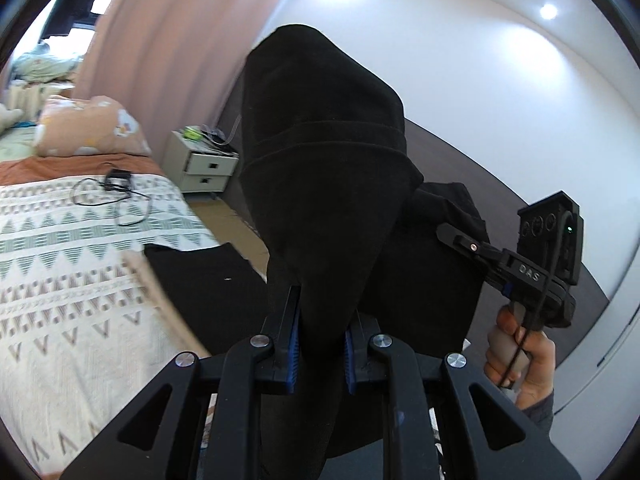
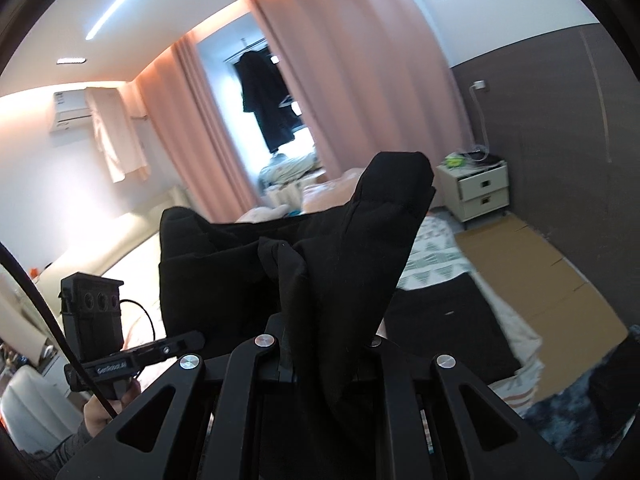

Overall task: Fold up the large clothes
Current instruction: 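Lift the folded jacket with both tools and carry it toward the clothes stack, then lower the jacket onto the stack of folded black clothes with both tools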

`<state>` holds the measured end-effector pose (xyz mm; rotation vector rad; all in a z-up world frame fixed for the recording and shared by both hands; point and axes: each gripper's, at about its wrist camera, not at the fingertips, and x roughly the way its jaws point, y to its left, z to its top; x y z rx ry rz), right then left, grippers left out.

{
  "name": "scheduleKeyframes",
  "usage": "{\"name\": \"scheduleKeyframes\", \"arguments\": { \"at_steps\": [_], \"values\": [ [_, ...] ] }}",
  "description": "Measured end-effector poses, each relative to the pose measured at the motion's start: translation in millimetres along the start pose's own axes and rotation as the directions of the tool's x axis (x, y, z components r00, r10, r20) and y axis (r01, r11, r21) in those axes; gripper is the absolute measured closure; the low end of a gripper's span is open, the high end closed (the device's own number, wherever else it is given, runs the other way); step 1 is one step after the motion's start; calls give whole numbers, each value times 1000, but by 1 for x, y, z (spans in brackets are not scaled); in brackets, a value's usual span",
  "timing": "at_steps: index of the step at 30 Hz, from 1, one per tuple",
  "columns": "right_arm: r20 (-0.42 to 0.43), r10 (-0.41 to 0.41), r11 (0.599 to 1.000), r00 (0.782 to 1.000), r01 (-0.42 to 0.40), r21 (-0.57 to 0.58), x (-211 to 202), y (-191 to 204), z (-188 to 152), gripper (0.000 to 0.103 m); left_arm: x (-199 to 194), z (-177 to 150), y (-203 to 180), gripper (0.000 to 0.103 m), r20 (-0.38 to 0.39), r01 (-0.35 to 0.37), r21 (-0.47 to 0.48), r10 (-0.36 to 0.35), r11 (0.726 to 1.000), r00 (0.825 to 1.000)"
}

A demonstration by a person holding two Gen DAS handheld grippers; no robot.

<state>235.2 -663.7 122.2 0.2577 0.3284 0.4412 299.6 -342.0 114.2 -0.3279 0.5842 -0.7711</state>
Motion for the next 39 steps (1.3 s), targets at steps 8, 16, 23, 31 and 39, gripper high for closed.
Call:
{"name": "scheduleKeyframes", "arguments": {
  "at_steps": [8, 16, 23, 31, 39],
  "values": [
    [-16, -56, 998, 998, 56, 29, 46, -7, 0, 96, 61, 15, 32, 84, -54, 80, -50, -83, 996, 995],
    [-74, -84, 993, 994, 89, 75, 123, -15, 7, 96, 133, 36, 83, 85, -127, 64, -83, -75, 994, 989],
    [-168, -138, 979, 976, 160, 126, 206, -24, 2, 96, 199, 44, 151, 84, -193, 64, -168, -96, 984, 977],
    [-234, -164, 967, 958, 202, 153, 276, -17, 6, 96, 253, 43, 224, 84, -250, 5, -253, -70, 967, 966],
    [-358, -207, 917, 911, 308, 252, 325, -43, 9, 92, 282, 36, 264, 76, -286, -24, -312, -70, 950, 956]
  ]
}}
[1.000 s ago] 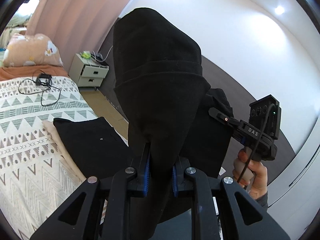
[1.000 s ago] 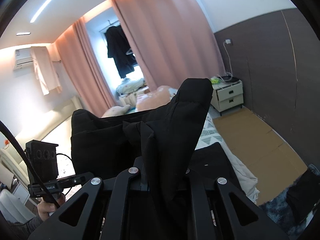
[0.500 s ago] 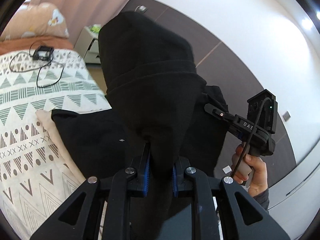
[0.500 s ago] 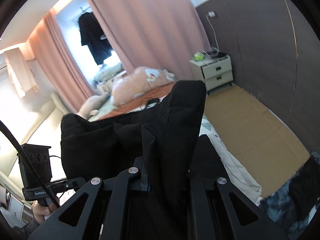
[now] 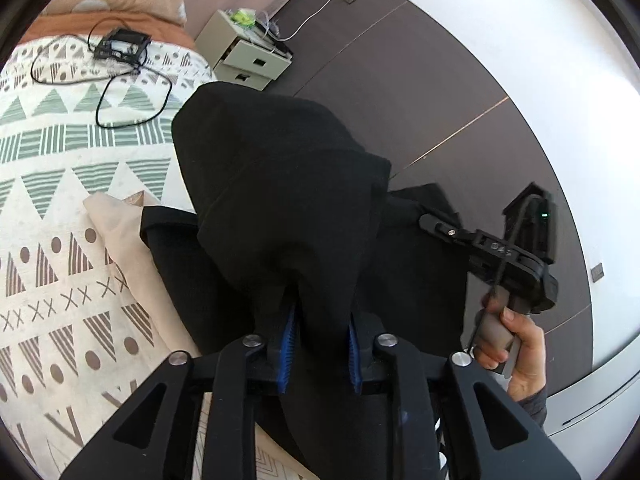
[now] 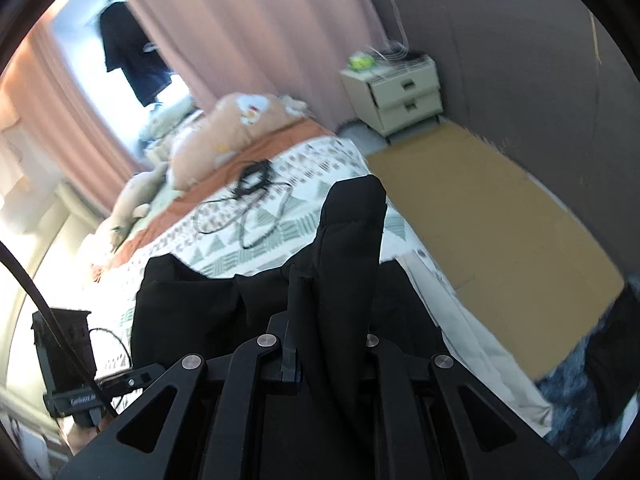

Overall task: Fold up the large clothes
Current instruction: 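Lower the jacket onto the stack of folded black clothes with both tools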

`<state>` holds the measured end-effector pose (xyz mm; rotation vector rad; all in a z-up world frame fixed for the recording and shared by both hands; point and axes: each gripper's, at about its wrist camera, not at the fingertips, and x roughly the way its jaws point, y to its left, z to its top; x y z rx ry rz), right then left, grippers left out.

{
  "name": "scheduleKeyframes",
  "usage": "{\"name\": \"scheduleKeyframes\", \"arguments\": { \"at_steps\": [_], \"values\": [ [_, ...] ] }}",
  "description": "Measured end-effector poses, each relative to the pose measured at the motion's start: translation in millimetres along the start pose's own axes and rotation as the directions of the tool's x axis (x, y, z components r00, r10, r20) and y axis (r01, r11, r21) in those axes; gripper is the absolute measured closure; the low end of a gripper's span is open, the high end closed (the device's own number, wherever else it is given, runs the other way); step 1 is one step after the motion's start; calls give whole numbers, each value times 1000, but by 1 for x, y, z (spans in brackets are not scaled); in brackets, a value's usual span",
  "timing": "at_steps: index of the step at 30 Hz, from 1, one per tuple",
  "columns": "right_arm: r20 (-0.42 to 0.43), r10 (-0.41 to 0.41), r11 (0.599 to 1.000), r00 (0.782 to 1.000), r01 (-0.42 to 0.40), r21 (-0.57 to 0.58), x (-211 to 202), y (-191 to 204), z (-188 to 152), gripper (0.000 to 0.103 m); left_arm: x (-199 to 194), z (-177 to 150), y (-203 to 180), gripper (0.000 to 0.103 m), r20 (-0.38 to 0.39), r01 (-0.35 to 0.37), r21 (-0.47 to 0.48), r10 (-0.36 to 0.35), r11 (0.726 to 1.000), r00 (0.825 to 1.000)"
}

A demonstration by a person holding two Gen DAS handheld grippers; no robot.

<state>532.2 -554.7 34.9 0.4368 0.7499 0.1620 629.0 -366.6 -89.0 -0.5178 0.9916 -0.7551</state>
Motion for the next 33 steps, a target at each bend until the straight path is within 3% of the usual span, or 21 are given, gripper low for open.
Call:
{"name": "scheduleKeyframes", "arguments": {
  "at_steps": [2, 4, 5, 6, 7, 8, 14, 20, 23, 25, 30, 32, 33],
  "values": [
    [-38, -30, 998, 999, 32, 54, 5, -12, 1, 91, 7, 1, 6, 67, -28, -38, -12, 38, 999, 999],
    [-61, -80, 993, 995, 85, 83, 2, -22, 8, 76, 7, 0, 10, 42, -33, -72, -12, 71, 997, 997],
    [-63, -100, 990, 993, 105, 89, 1, -22, 9, 55, 6, -2, 12, 33, -34, -76, -12, 76, 997, 997],
    [-62, -106, 989, 992, 112, 99, -6, -24, 9, 28, 6, -3, 15, 17, -37, -76, -14, 76, 997, 996],
    [-59, -111, 987, 992, 118, 112, -12, -20, 17, 18, 5, -6, 17, 12, -39, -76, -18, 75, 997, 996],
    [-51, -127, 983, 991, 133, 130, -22, -20, 17, 15, 2, -9, 21, 12, -39, -78, -28, 77, 997, 996],
    [30, -145, 972, 989, 137, 189, -97, -31, -37, 15, -14, -27, 36, 13, -27, -46, -76, 44, 996, 999],
    [104, -164, 949, 981, 128, 287, -150, -47, -137, 15, -3, -33, 44, 13, -65, -19, -85, 14, 996, 998],
    [148, -172, 913, 974, 102, 394, -170, -61, -182, 15, 2, -34, 42, 14, -53, -3, -75, -1, 997, 999],
    [165, -160, 891, 973, 70, 448, -176, -66, -209, 15, 6, -34, 39, 31, -56, 3, -70, -7, 998, 998],
    [189, 3, 864, 982, -98, 494, -157, -62, -242, 15, 14, -27, 31, 49, -53, 3, -63, -6, 998, 999],
    [172, 44, 866, 984, -123, 485, -142, -58, -243, 15, 21, -21, 27, 55, -51, 3, -58, -6, 998, 999],
    [168, 56, 862, 984, -132, 489, -133, -57, -242, 20, 22, -18, 25, 57, -51, 3, -54, -6, 999, 999]
  ]
}}
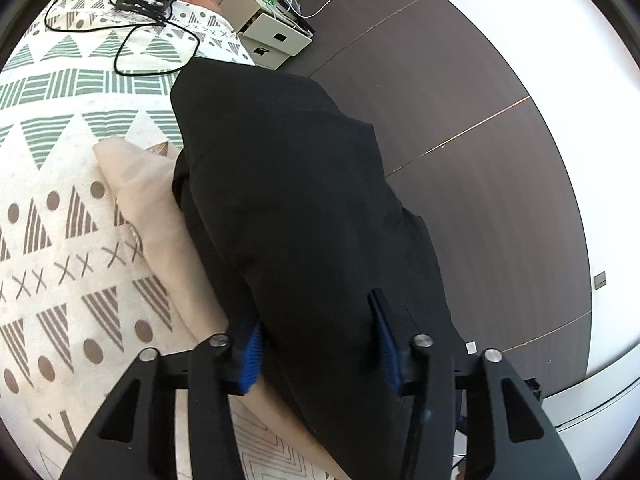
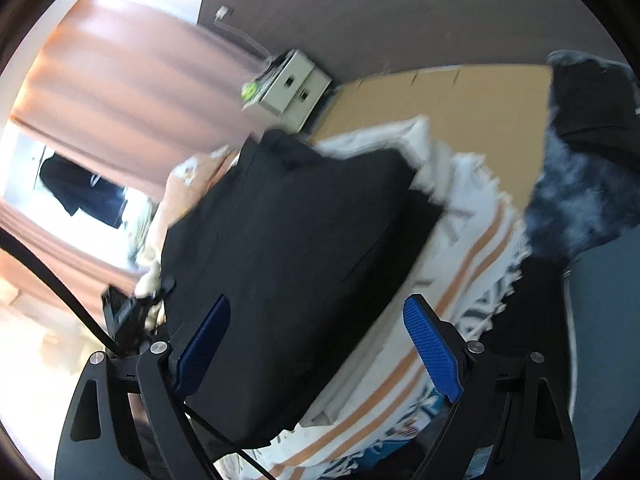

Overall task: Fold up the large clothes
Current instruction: 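Lower the jacket onto the stack of folded black clothes with both tools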

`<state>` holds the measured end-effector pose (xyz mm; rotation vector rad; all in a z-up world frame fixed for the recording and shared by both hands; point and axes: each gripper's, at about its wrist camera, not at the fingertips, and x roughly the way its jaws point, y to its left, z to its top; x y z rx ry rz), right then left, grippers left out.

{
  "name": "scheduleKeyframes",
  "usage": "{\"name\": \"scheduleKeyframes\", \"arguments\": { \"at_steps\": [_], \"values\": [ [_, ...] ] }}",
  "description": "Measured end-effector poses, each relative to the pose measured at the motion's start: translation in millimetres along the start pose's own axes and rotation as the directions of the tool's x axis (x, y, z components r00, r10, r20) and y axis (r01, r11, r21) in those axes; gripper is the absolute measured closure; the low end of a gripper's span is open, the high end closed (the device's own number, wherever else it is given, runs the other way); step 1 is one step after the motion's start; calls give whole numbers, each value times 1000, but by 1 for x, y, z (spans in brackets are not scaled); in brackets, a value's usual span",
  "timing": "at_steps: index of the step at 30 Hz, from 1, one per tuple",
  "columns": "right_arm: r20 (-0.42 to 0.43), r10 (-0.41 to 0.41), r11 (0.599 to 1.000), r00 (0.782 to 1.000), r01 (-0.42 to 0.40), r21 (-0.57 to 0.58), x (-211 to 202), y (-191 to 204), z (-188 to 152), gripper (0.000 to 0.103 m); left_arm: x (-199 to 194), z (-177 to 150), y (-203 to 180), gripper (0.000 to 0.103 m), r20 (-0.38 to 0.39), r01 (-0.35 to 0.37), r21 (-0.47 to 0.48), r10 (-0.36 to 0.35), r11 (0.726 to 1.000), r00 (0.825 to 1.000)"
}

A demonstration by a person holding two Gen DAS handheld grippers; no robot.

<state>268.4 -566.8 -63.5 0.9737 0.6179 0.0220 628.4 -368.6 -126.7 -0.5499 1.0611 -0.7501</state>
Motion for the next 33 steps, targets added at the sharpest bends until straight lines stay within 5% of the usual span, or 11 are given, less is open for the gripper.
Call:
{"name": "scheduleKeyframes", "arguments": {
  "at_steps": [6, 8, 17, 24, 26, 28, 33],
  "values": [
    [49, -17, 999, 999, 16, 33, 14, 4, 21, 74, 13, 19, -3, 60, 3, -4, 28, 4, 1000, 1000],
    [76, -17, 1000, 997, 17, 6, 10, 13, 28, 81, 17, 23, 1, 60, 5, -3, 23, 3, 1000, 1000],
    [98, -87, 995, 991, 92, -48, 23, 29, 58, 86, 24, 21, 6, 60, 11, -23, 23, 22, 999, 1000],
    [92, -95, 995, 991, 96, -3, 29, 35, 44, 86, 19, 19, 13, 55, -42, -28, -14, 27, 1000, 999],
    [111, -104, 994, 988, 107, -21, 20, 41, 37, 86, 13, 15, 9, 44, -44, -45, 0, 45, 999, 998],
    [128, -109, 993, 986, 113, -21, 18, 39, 30, 87, 5, 10, 5, 21, -32, -48, 15, 48, 999, 998],
    [116, -116, 993, 986, 114, 29, 19, 21, 19, 87, -14, -1, -8, 21, -29, -35, 38, 36, 999, 999]
  ]
}}
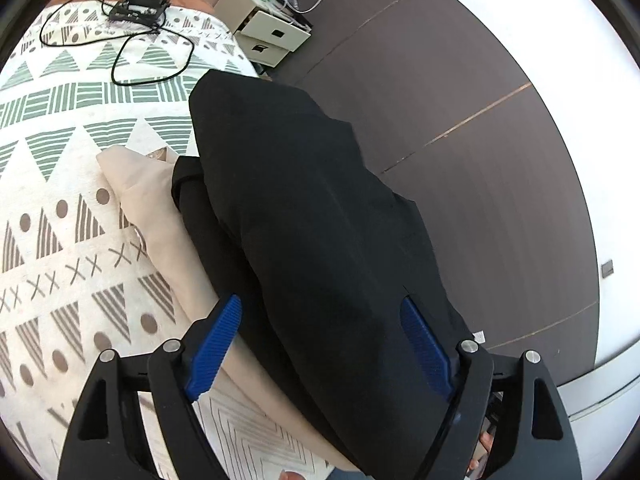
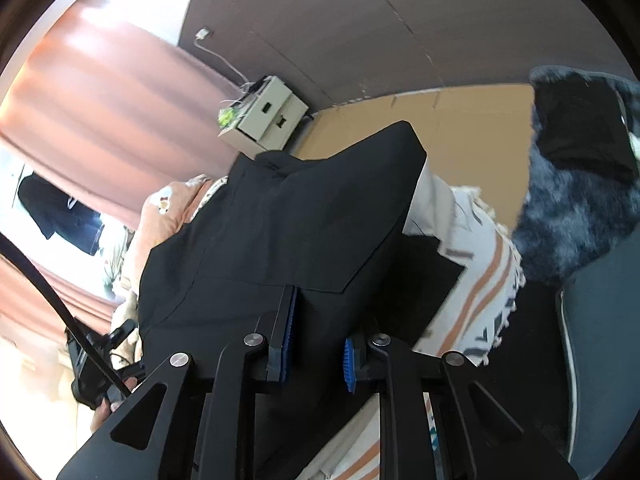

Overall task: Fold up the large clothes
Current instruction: 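Lower the jacket onto the stack of folded black clothes with both tools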

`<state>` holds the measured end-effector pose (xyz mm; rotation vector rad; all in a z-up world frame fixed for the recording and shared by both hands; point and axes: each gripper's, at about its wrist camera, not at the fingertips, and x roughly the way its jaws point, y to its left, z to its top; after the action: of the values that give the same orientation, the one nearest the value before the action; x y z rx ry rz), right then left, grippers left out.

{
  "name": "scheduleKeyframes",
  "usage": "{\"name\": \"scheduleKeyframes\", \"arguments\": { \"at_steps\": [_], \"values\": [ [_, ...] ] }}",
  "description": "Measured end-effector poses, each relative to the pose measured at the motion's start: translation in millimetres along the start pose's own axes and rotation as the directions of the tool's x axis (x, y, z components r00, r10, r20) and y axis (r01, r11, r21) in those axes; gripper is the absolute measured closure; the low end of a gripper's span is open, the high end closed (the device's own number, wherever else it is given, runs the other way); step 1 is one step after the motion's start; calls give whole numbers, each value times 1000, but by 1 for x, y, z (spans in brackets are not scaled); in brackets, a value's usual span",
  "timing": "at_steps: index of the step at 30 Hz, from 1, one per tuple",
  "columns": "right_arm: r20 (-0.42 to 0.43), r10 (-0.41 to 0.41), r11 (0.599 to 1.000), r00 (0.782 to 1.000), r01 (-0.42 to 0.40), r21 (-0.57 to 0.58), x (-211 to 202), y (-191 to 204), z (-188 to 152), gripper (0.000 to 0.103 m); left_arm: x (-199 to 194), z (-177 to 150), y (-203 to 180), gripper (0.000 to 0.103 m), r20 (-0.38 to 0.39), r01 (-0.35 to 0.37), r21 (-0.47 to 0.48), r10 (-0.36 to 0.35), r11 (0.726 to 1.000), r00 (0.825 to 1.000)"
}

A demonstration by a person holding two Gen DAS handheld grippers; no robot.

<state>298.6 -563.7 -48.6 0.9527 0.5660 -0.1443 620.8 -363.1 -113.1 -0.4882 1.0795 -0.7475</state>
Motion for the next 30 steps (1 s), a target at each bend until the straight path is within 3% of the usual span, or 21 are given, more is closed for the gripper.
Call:
{"name": "scheduleKeyframes", "arguments": {
  "at_steps": [2, 4, 6, 8, 15, 16, 18, 20, 30],
  "values": [
    [-17, 30, 999, 999, -29, 31, -2, -4, -2, 86, -10, -6, -7, 21, 5, -6, 22, 6, 1000, 1000],
    [-24, 19, 998, 1000, -17, 55, -8, -9, -4, 77, -17, -15, -10, 20, 11, -10, 33, 10, 999, 1000],
    [-9, -7, 998, 1000, 8, 68, -16, -13, -9, 43, -21, -25, -14, 21, 2, -11, 35, 11, 999, 1000],
    [7, -1, 994, 1000, 0, 105, -23, -20, -14, 27, -20, -33, -14, 21, -13, -11, 36, 11, 999, 1000],
    [15, 128, 963, 992, -128, 238, -3, -51, -18, 31, -18, -41, -7, 21, -25, -27, 24, 28, 999, 999],
    [26, 140, 963, 990, -142, 231, -3, -51, -19, 40, -18, -40, -6, 21, -22, -30, 24, 31, 999, 999],
    [35, 118, 974, 992, -122, 193, -3, -46, -15, 68, -20, -41, -2, 21, -15, -38, 18, 39, 999, 999],
    [34, 111, 978, 993, -115, 175, -3, -40, -12, 81, -21, -41, 4, 21, -8, -41, 6, 41, 999, 999],
    [18, 67, 991, 998, -69, 113, 11, -27, 20, 84, -17, -44, 2, 21, 21, -44, 23, 44, 999, 999]
  ]
}}
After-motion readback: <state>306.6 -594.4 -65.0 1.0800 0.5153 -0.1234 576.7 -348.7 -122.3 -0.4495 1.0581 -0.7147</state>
